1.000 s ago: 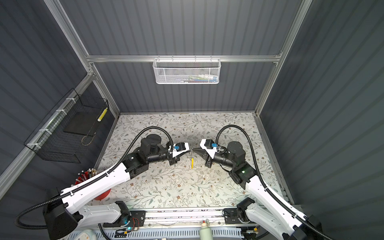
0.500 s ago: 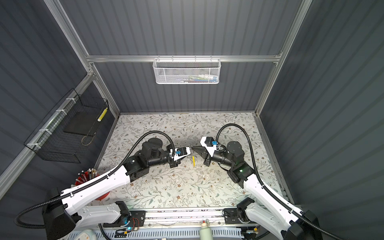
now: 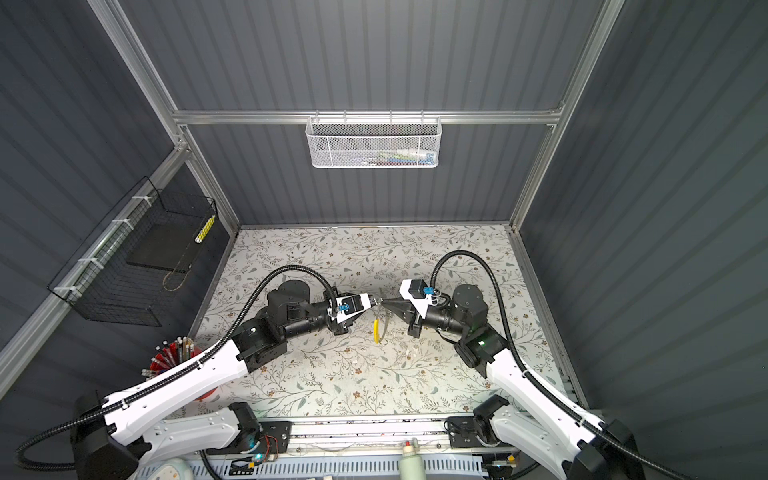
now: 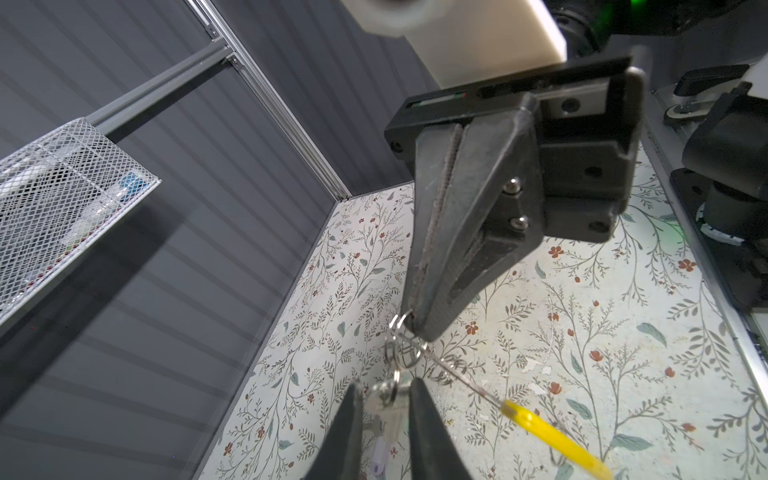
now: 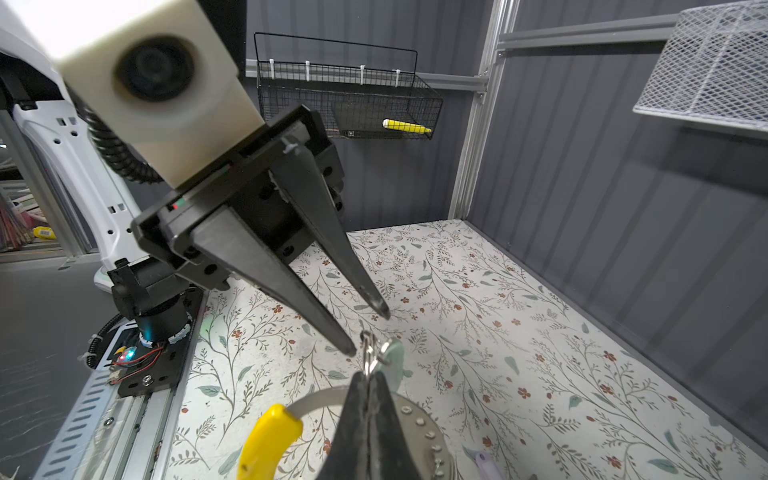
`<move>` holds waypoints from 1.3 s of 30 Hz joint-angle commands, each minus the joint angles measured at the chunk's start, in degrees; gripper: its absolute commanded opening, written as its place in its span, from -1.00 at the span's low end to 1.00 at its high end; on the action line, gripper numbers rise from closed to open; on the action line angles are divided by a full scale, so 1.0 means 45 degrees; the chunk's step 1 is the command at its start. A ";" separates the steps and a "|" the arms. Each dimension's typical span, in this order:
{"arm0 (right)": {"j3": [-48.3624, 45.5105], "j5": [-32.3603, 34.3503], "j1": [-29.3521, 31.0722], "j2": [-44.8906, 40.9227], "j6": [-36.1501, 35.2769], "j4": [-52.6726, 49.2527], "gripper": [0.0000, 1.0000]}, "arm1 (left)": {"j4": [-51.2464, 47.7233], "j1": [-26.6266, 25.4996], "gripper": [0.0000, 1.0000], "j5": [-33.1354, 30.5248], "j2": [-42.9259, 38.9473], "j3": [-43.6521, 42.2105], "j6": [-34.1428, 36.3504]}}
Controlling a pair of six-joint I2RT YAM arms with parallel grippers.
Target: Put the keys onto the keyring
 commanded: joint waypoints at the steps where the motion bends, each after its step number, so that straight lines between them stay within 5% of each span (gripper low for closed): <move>1: 0.0228 -0.0621 -0.0047 -0.0160 0.0014 0.0287 -1.00 | -0.0290 -0.0028 -0.55 0.0395 0.0264 0.0381 0.0521; 12: 0.0172 -0.0371 -0.0036 -0.0247 0.0060 0.0387 -1.00 | -0.0893 -0.0028 -0.75 0.0771 0.0673 0.0805 0.1425; 28: -0.0016 0.0717 -0.0065 0.0523 0.2550 0.2806 -1.00 | -0.0439 -0.0645 -0.89 -0.0219 0.1351 0.1022 0.1758; 31: -0.0097 0.0731 -0.0067 0.0564 0.2545 0.2731 -1.00 | -0.0207 -0.0661 -0.80 -0.0168 0.1343 0.0973 0.1414; 34: -0.0281 0.0694 -0.0057 0.0430 0.2351 0.2650 -1.00 | 0.0096 -0.0659 -0.49 -0.0838 0.1120 0.0829 0.0690; 39: -0.0470 0.0391 -0.0148 0.0251 0.1935 0.2418 -1.00 | -0.0197 -0.0542 -0.35 -0.1682 0.0541 0.0551 0.0353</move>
